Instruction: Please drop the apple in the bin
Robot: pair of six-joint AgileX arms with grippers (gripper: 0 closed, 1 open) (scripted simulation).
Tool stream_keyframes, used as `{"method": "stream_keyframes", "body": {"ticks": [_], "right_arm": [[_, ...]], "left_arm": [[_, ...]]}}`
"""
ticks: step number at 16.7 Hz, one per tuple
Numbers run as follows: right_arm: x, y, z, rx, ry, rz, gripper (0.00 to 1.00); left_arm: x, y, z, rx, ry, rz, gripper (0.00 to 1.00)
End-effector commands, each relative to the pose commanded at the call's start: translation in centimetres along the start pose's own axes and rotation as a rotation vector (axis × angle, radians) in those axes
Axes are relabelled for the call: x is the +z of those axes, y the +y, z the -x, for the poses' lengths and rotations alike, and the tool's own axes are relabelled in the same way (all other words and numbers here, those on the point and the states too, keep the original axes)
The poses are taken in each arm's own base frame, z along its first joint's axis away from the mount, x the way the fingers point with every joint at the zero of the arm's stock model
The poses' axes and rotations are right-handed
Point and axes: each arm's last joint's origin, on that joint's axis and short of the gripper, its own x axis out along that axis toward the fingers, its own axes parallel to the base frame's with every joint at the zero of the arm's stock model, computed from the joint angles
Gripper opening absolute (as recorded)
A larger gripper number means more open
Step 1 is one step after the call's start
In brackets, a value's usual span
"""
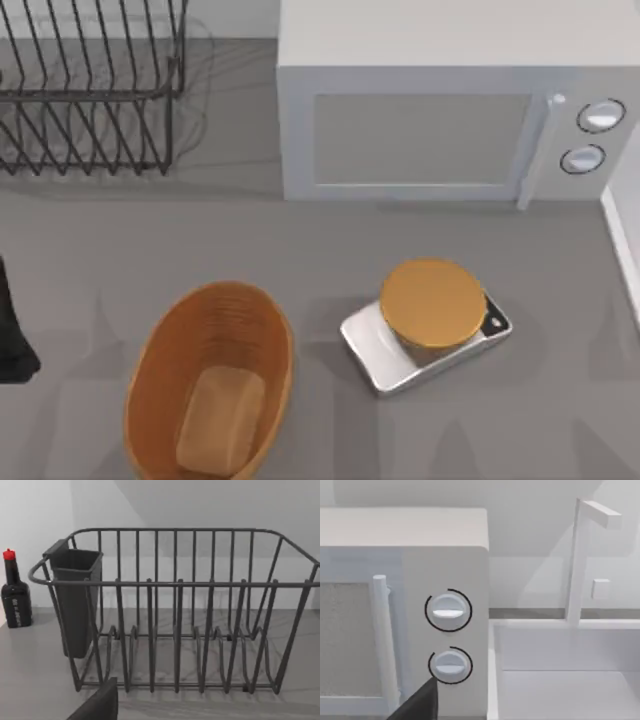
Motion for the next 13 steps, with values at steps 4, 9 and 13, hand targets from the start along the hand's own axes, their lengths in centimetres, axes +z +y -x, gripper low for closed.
{"method": "stream_keyframes", "body": {"ticks": [4,9,13], "right_arm": [[0.0,0.0,0.0,0.000,0.000,0.000,1.00],[0.0,0.0,0.0,0.000,0.000,0.000,1.00],[0.0,0.0,0.0,0.000,0.000,0.000,1.00]], "left_arm": [[0.5,0.1,0.0,0.006,0.026,-0.028,1.00],[3.9,0.5,-1.2,0.013,0.250,-0.232,1.00],[6.1,1.3,-4.9,-0.068,0.598,-0.450,1.00]]}}
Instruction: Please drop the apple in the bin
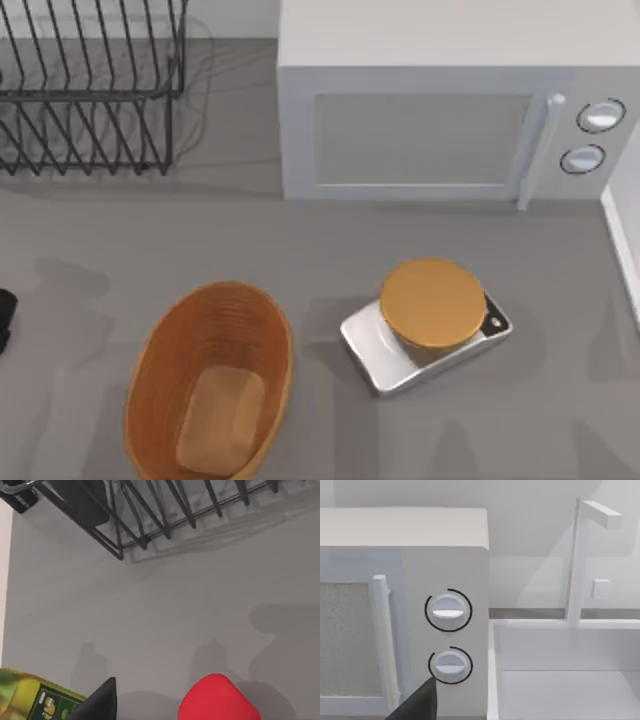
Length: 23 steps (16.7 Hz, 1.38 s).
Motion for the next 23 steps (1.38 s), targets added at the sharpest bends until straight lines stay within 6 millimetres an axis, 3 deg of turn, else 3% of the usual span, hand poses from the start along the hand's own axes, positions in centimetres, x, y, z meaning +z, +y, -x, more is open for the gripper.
{"method": "stream_keyframes", "body": {"ticks": [6,13,16,23], "right_arm": [[0.0,0.0,0.0,0.000,0.000,0.000,1.00],[0.0,0.0,0.0,0.000,0.000,0.000,1.00],[0.0,0.0,0.0,0.000,0.000,0.000,1.00],[0.0,0.0,0.0,0.000,0.000,0.000,1.00]], "left_arm": [[3.1,3.4,-7.1,-0.313,0.446,-0.337,1.00],[3.2,6.0,-15.0,-0.665,0.665,-0.562,1.00],[3.0,6.5,-16.4,-0.727,0.686,-0.594,1.00],[2.6,6.2,-16.9,-0.734,0.689,-0.598,1.00]]}}
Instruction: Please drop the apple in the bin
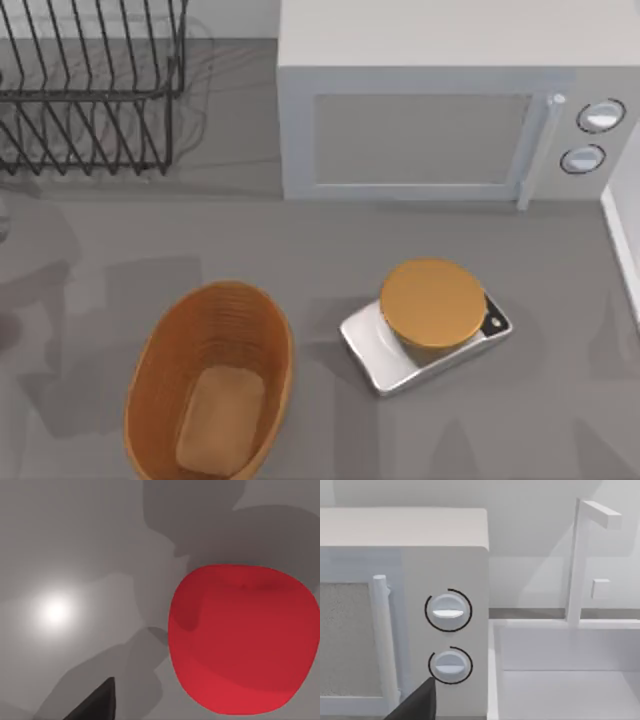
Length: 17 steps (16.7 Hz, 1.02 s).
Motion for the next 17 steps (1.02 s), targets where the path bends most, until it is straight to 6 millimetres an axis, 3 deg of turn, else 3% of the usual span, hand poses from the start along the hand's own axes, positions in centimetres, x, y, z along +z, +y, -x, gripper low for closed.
{"method": "stream_keyframes", "body": {"ticks": [7,12,17], "right_arm": [[0.0,0.0,0.0,0.000,0.000,0.000,1.00],[0.0,0.0,0.0,0.000,0.000,0.000,1.00],[0.0,0.0,0.0,0.000,0.000,0.000,1.00]], "left_arm": [[-0.1,0.1,-6.0,0.005,-0.002,0.001,1.00],[-0.1,0.1,-6.5,0.002,-0.001,0.001,1.00],[-0.1,0.1,-6.5,0.002,-0.001,0.001,0.62]]}}
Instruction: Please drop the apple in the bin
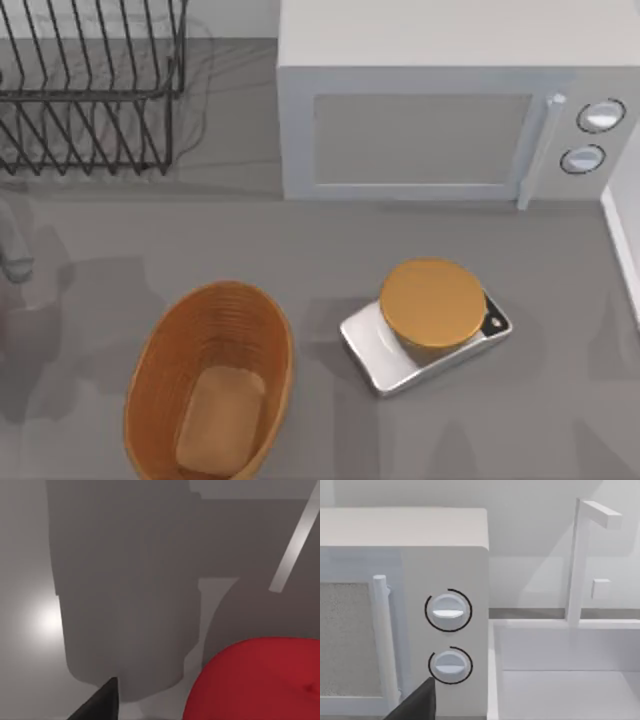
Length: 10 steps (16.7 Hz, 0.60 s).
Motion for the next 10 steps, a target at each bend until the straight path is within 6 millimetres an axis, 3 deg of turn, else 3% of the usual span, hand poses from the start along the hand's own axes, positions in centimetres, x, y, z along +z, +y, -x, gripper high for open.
{"method": "stream_keyframes", "body": {"ticks": [8,10], "right_arm": [[0.00,0.00,0.00,0.000,0.000,0.000,1.00],[0.00,0.00,0.00,0.000,0.000,0.000,1.00]], "left_arm": [[0.00,0.00,0.00,0.000,0.000,0.000,0.02],[0.00,0.00,0.00,0.000,0.000,0.000,0.00]]}}
